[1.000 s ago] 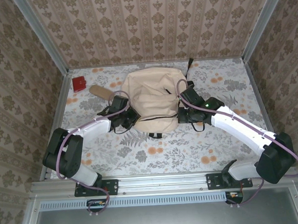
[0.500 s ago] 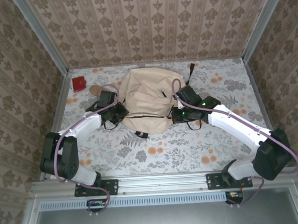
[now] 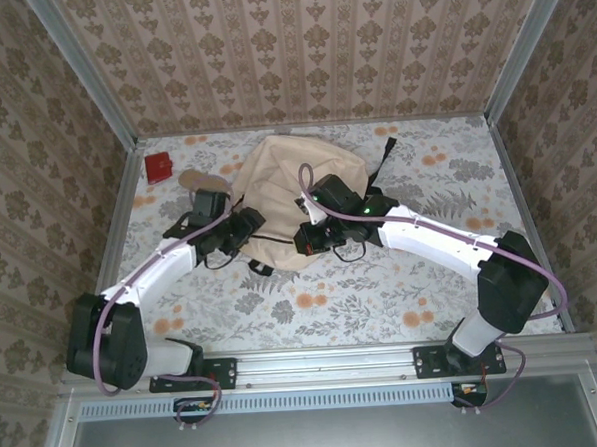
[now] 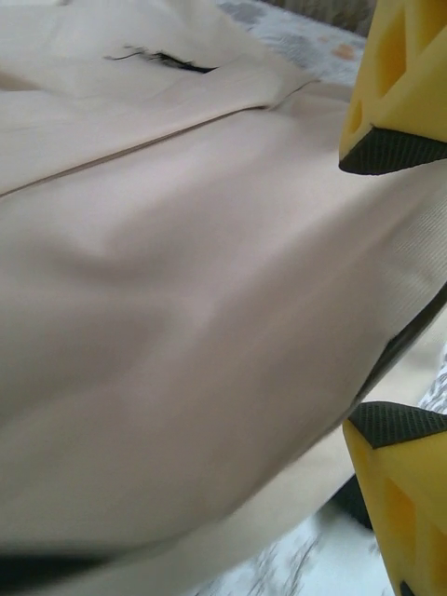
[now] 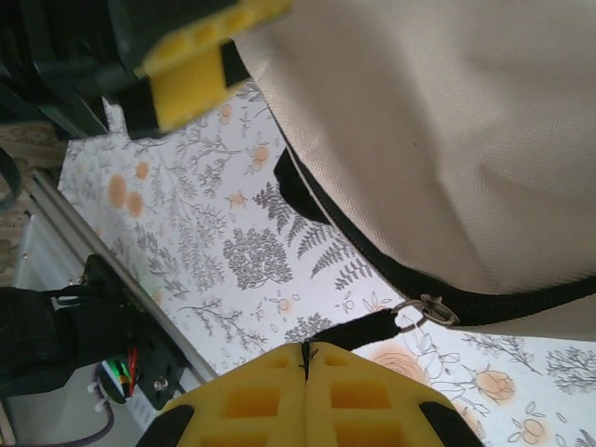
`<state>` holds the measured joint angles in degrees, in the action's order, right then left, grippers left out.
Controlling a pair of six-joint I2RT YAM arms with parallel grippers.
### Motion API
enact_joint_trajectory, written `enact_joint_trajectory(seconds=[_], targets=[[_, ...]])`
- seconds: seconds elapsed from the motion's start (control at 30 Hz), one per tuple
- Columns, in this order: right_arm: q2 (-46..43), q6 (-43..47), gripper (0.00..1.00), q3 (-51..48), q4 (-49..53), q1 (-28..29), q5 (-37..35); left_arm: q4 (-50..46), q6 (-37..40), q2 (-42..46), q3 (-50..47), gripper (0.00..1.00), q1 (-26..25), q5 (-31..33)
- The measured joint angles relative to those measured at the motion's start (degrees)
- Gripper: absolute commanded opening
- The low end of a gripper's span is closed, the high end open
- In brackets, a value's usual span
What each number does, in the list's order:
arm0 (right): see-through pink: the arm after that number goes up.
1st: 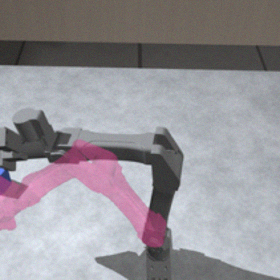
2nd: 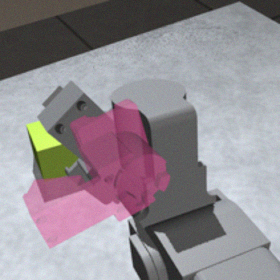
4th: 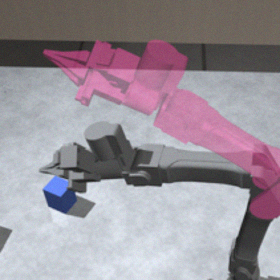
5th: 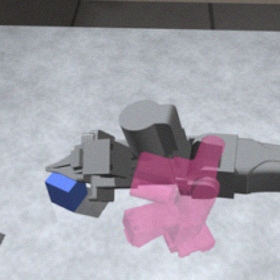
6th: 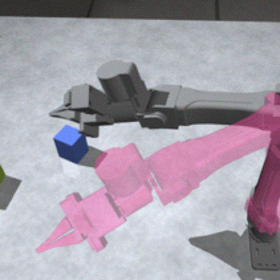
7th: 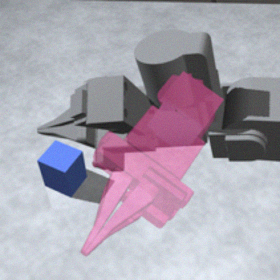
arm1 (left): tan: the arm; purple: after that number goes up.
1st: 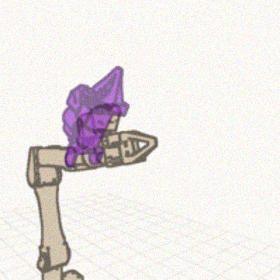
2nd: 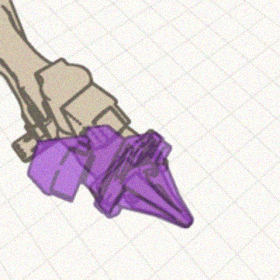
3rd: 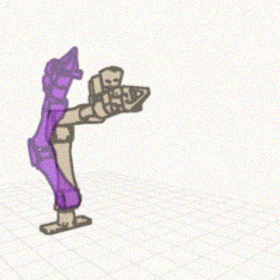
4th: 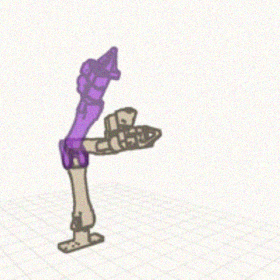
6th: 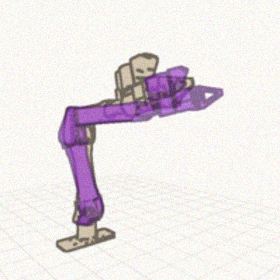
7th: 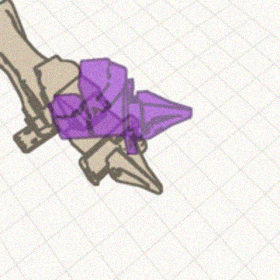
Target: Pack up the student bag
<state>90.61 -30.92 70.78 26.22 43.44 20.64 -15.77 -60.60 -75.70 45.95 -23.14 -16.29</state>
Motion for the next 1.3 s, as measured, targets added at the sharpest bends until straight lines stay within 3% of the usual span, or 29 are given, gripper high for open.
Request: enact_joint_trajectory(seconds=[0.13, 0.3, 0.47, 0.77, 1.3], targets=[[0.02, -0.35, 0.0, 0.0, -0.44, 0.0, 0.96, 2.84, -3.52, -0.57, -0.96, 0.61, -2.99, -1.75], [0.0, 0.13, 0.0, 0.0, 0.15, 0.02, -0.04, 4.92, -6.6, -3.19, -0.96, 0.26, -5.09, -1.49], [-1.01, 2.78, 0.0, 0.0, 4.96, -0.13, -7.02, 2.97, -6.43, -4.17, -0.98, 0.08, -5.35, 0.66], [-0.74, 6.47, 0.0, 1.77, 10.49, -3.23, -17.51, 2.8, -6.01, -4.17, -2.93, 0.0, -5.73, 2.34], [10.43, 8.7, 0.0, 9.4, 13.05, -8.26, -23.56, 4.52, -4.92, -1.2, -7.48, 0.0, -5.03, 3.28]])
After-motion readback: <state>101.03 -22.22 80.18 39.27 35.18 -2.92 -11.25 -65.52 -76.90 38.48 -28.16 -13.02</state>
